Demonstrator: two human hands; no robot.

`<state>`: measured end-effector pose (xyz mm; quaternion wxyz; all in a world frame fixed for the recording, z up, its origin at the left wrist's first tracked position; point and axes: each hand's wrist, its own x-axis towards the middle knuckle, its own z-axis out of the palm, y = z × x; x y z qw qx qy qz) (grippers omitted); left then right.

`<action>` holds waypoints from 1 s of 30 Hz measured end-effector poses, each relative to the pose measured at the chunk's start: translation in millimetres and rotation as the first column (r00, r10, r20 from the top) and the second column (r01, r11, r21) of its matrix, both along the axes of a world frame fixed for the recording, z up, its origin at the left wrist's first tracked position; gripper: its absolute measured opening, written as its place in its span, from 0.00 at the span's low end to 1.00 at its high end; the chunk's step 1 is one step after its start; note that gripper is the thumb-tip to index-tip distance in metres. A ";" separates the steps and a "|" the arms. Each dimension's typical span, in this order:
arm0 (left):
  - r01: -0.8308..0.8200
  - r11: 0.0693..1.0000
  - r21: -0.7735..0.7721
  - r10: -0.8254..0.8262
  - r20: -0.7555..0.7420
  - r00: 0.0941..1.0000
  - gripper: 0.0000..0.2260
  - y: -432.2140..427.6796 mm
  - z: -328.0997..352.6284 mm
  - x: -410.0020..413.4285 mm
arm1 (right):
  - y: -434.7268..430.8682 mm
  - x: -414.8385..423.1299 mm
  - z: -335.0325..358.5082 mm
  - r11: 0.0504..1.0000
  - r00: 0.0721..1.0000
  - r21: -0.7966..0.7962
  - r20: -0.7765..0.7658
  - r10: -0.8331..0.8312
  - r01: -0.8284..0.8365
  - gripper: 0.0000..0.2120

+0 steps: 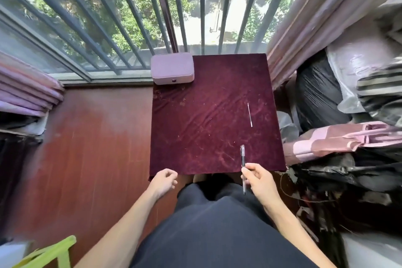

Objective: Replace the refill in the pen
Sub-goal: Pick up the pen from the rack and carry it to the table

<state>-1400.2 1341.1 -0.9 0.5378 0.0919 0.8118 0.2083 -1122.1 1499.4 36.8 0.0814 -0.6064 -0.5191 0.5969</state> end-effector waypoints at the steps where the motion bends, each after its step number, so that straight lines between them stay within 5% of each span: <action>1: 0.008 1.000 0.013 -0.008 0.009 1.000 0.07 10.9 2.5 1.8 | 2.8 -3.6 0.4 1.000 1.000 -0.006 -0.005 -0.005 0.005 0.04; 14: -0.106 0.911 0.398 0.066 0.113 0.991 0.08 129.5 24.8 61.1 | 39.2 -66.2 -24.3 0.990 0.991 -0.078 -0.083 0.110 -0.116 0.05; 23: -0.057 0.933 0.354 0.033 0.075 0.997 0.17 151.7 -52.5 52.0 | 42.5 -83.1 -90.9 0.985 0.995 -0.154 -0.075 0.071 -0.082 0.06; 30: -0.109 0.952 0.285 0.088 0.088 0.992 0.14 141.8 -139.5 29.9 | 56.8 -94.7 -173.8 0.985 0.999 -0.168 -0.048 0.017 -0.025 0.05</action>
